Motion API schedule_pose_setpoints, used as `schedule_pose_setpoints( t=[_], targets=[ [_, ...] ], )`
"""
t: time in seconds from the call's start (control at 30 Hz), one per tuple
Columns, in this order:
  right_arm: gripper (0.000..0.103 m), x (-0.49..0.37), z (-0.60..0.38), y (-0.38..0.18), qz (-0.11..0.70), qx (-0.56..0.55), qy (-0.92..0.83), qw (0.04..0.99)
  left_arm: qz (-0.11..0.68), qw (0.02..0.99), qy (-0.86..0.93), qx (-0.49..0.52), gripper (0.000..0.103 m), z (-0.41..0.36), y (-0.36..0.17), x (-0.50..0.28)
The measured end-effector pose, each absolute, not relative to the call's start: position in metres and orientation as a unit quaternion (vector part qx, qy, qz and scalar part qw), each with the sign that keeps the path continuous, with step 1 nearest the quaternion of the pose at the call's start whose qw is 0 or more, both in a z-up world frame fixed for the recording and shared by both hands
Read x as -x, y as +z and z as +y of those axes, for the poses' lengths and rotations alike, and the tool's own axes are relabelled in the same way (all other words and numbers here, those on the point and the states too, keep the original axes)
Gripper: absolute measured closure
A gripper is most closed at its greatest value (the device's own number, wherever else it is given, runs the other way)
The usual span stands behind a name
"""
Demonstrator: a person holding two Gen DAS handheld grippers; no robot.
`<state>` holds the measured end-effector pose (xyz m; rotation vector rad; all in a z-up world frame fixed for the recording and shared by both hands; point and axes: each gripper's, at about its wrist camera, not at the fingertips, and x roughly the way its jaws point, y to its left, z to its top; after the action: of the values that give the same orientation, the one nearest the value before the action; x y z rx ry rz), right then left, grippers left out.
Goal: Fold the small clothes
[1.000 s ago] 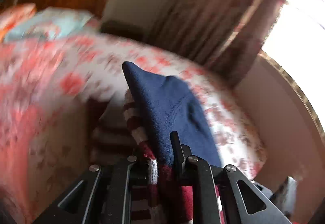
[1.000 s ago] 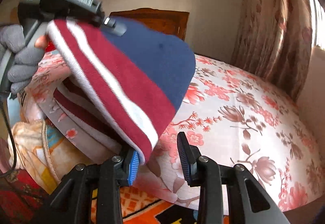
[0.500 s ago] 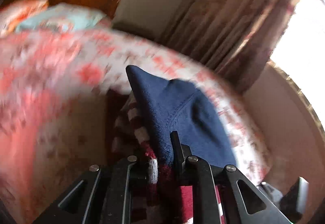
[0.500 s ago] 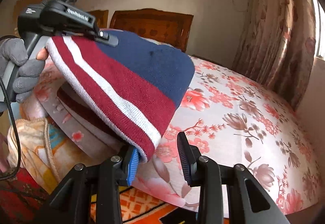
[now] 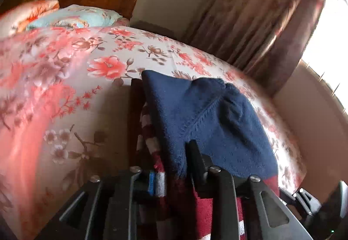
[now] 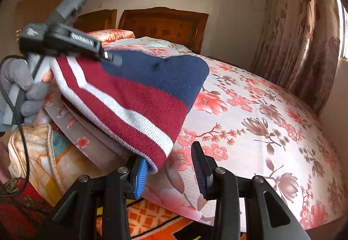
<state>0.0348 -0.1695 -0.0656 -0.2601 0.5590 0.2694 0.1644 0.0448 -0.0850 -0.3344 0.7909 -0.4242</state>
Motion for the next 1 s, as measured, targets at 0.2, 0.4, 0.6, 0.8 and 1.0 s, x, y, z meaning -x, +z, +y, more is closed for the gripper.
schedule_pose_setpoints(
  t=[0.2,0.4,0.6,0.8,1.0],
  targets=[
    [0.065,-0.031,-0.176,-0.060,0.288,0.115,0.159,0.937,0.301,0.939,-0.087,0.142,0.000,0.072,-0.051,-0.137],
    [0.065,-0.007,-0.191,-0.041,0.255,0.062,0.255,0.931,0.234,0.953,-0.167,0.094,0.000,0.067,-0.008,-0.071],
    [0.074,0.011,-0.171,-0.029,0.209,0.101,0.281,0.931,0.250,0.940,-0.234,0.011,0.000,0.022,-0.036,-0.028],
    [0.080,-0.004,-0.159,-0.034,0.206,0.121,0.253,0.938,0.290,0.932,-0.214,-0.021,0.000,0.004,-0.069,-0.051],
    [0.081,-0.032,-0.161,-0.061,0.263,0.099,0.242,0.929,0.328,0.930,-0.167,0.009,0.000,0.024,-0.086,-0.060]
  ],
)
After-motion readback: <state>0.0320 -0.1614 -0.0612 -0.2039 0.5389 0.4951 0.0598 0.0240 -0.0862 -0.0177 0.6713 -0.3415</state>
